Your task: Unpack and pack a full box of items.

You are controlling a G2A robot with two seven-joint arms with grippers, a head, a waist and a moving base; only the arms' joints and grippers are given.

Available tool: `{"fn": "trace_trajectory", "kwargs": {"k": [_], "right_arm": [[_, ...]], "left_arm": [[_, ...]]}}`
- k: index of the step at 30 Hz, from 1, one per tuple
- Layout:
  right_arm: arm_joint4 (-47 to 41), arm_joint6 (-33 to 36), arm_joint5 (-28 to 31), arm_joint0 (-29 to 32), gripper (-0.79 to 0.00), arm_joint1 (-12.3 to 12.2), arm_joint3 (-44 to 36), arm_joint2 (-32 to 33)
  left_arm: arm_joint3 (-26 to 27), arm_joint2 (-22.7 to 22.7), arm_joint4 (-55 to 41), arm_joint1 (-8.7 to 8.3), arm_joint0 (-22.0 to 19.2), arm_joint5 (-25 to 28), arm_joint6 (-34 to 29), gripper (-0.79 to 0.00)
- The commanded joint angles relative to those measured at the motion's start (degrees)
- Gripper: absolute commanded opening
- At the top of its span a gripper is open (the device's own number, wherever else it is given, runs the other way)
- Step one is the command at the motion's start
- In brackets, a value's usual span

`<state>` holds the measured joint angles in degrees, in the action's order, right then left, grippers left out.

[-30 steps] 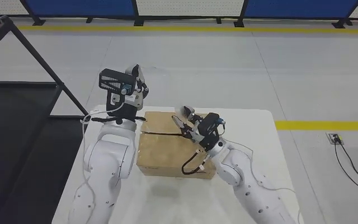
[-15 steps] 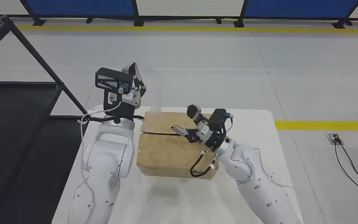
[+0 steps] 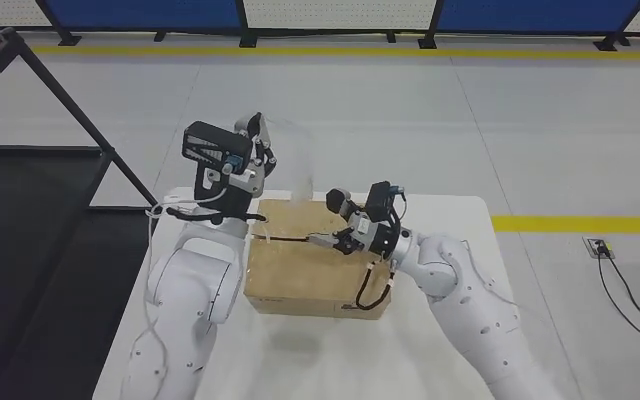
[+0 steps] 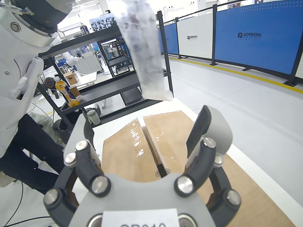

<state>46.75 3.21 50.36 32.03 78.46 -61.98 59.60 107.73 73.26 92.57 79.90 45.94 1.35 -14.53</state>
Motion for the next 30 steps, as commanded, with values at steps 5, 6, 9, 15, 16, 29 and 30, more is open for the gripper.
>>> {"fn": "trace_trajectory", "kwargs": {"k": [5,6,9,15,16,29,30], "right_arm": [[1.54,-2.29,4.6,-3.06,0.0,-0.26,5.18,1.22],[0.97,-2.5,6.54,-3.36,0.0,-0.26,5.97,1.14],[-1.37,-0.31,7.64,-4.47,0.0,-0.2,6.39,-1.31],[-12.84,4.85,7.64,-5.2,-0.536,-1.6,3.27,-8.03],[-14.42,5.68,7.64,-5.48,-0.582,-1.99,3.02,-8.77],[-23.17,8.75,7.64,-7.34,-0.523,-6.82,-0.56,-13.42],[-23.25,8.76,7.64,-7.43,-0.517,-7.13,-0.83,-13.73]], "left_arm": [[0.95,-0.1,0.16,-0.1,0.61,2.32,0.09,-0.785],[1.09,-0.1,0.08,-0.09,0.7,2.38,0.09,-0.785],[1.23,-0.09,0.09,-0.07,0.74,2.42,-0.02,-0.785],[0.46,-0.24,-0.01,0.07,0.27,1.76,0.01,-0.785],[0.31,-0.32,0.0,0.09,0.18,1.7,0.05,-0.785],[-0.48,-0.77,0.83,0.3,0.02,1.11,-0.47,-0.785],[-0.41,-0.77,0.86,0.31,0.04,1.14,-0.54,-0.785]]}}
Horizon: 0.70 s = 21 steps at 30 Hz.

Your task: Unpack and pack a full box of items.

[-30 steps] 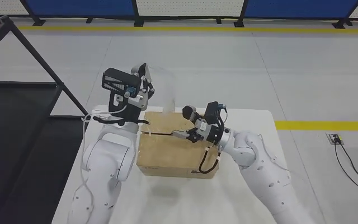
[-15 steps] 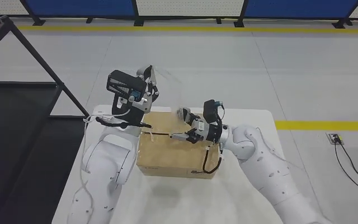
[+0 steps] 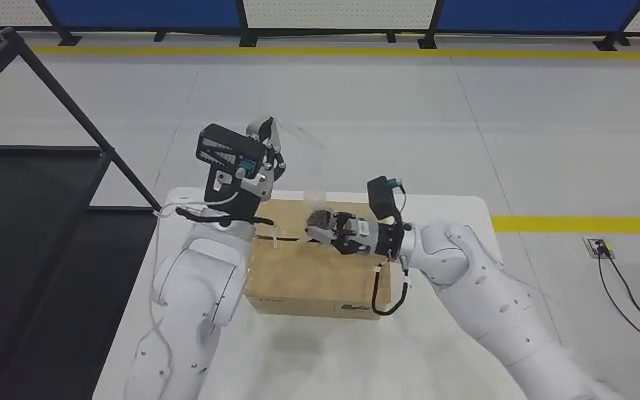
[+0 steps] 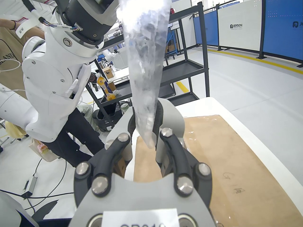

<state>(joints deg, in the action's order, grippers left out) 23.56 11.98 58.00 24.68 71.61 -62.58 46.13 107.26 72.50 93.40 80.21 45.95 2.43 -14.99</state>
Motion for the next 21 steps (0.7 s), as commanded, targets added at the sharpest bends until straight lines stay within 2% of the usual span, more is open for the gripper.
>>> {"fn": "trace_trajectory", "kwargs": {"k": [1,6,9,21], "right_arm": [[-0.12,0.03,0.0,-0.19,-0.52,-0.56,-0.51,-0.58],[0.12,0.11,0.0,-0.89,-0.526,-1.9,-1.21,-2.16],[0.51,-1.49,0.0,-1.13,-0.785,-2.67,-1.3,-2.19],[8.51,-3.9,-0.78,-2.97,-0.785,-4.39,-0.14,-0.06]], "left_arm": [[0.12,-0.01,0.11,0.02,0.06,0.05,-0.15,-0.785],[0.33,-0.03,0.32,0.09,0.16,-0.21,-0.44,-0.785],[0.4,0.0,0.6,0.11,0.3,-0.35,-0.67,-0.785],[1.21,0.91,0.1,0.24,1.39,-1.69,-0.84,-0.785]]}}
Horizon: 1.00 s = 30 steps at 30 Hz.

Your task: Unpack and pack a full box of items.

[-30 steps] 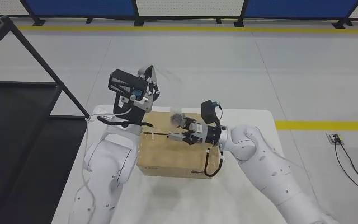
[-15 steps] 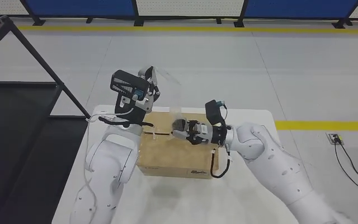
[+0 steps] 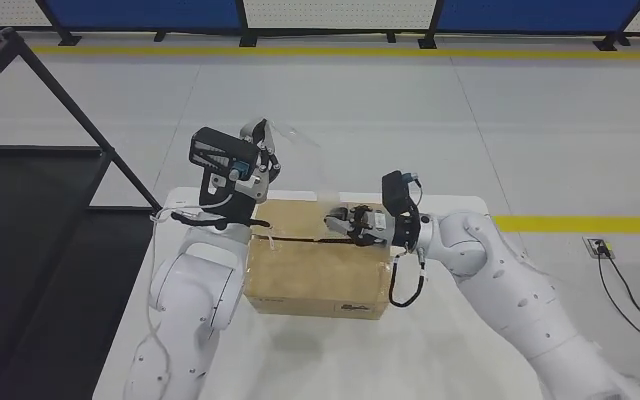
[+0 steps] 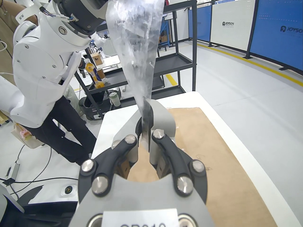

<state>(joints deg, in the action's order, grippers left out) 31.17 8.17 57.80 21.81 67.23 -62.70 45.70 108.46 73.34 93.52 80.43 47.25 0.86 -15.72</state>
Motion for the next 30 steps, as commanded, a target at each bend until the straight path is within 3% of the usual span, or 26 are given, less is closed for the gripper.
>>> {"fn": "trace_trajectory", "kwargs": {"k": [1,2,3,4,15,22,28,30], "right_arm": [[1.68,-0.44,-1.58,-0.01,-0.785,-0.02,-0.35,0.77],[2.53,-0.83,-2.62,0.16,-0.785,-0.04,-0.86,1.2],[3.5,-1.19,-3.8,0.35,-0.785,-0.1,-1.42,1.69],[4.76,-1.51,-5.42,0.6,-0.785,-0.19,-2.12,2.26],[17.33,-0.12,-20.33,6.03,-0.785,-1.81,-14.84,8.35],[30.03,9.38,-31.81,8.12,-0.785,-2.72,-25.44,10.62],[51.15,20.11,-44.67,10.25,-0.785,-3.0,-35.81,9.08],[51.15,20.11,-44.67,10.25,-0.785,-3.0,-35.81,9.08]], "left_arm": [[0.04,0.17,-0.14,0.02,0.19,-0.27,-0.29,-0.785],[0.09,0.27,-0.19,0.04,0.29,-0.45,-0.53,-0.782],[0.14,0.36,-0.31,0.06,0.42,-0.75,-0.87,-0.428],[0.27,0.46,-0.59,0.11,0.55,-1.41,-1.22,0.0],[0.24,3.09,-2.07,0.25,1.54,-4.81,-1.72,0.0],[0.5,6.55,-5.6,0.23,4.17,-7.6,-1.95,0.0],[0.9,11.28,-14.51,0.45,7.29,-12.71,-3.95,0.0],[1.12,12.89,-17.14,0.47,8.35,-13.67,-4.34,0.0]]}}
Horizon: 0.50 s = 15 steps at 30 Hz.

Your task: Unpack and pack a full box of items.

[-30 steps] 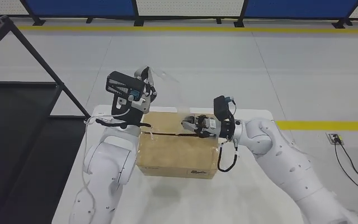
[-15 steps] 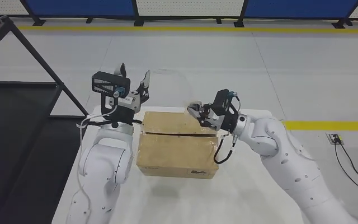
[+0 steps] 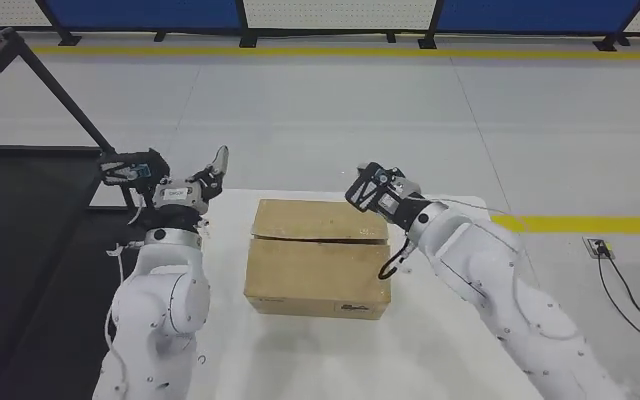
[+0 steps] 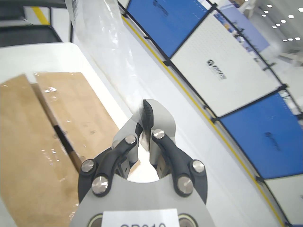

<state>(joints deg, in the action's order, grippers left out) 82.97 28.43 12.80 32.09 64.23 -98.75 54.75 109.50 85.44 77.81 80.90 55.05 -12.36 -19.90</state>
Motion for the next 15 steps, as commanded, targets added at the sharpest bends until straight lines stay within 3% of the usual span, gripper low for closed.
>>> {"fn": "trace_trajectory", "kwargs": {"k": [1,9,15], "right_arm": [[-0.66,-0.14,0.33,-0.03,-0.785,0.01,0.23,0.03],[6.99,-0.94,-2.8,0.43,-0.785,0.39,0.09,-0.15],[4.22,-3.26,-1.97,0.73,-0.785,1.31,-0.57,-1.22]], "left_arm": [[0.06,1.64,-2.39,-0.04,1.23,-0.57,-0.43,0.0],[-0.53,6.96,-8.58,-0.29,5.0,-1.29,-0.04,0.0],[-1.18,9.01,-14.91,-0.24,6.18,-3.43,-2.93,0.0]]}}
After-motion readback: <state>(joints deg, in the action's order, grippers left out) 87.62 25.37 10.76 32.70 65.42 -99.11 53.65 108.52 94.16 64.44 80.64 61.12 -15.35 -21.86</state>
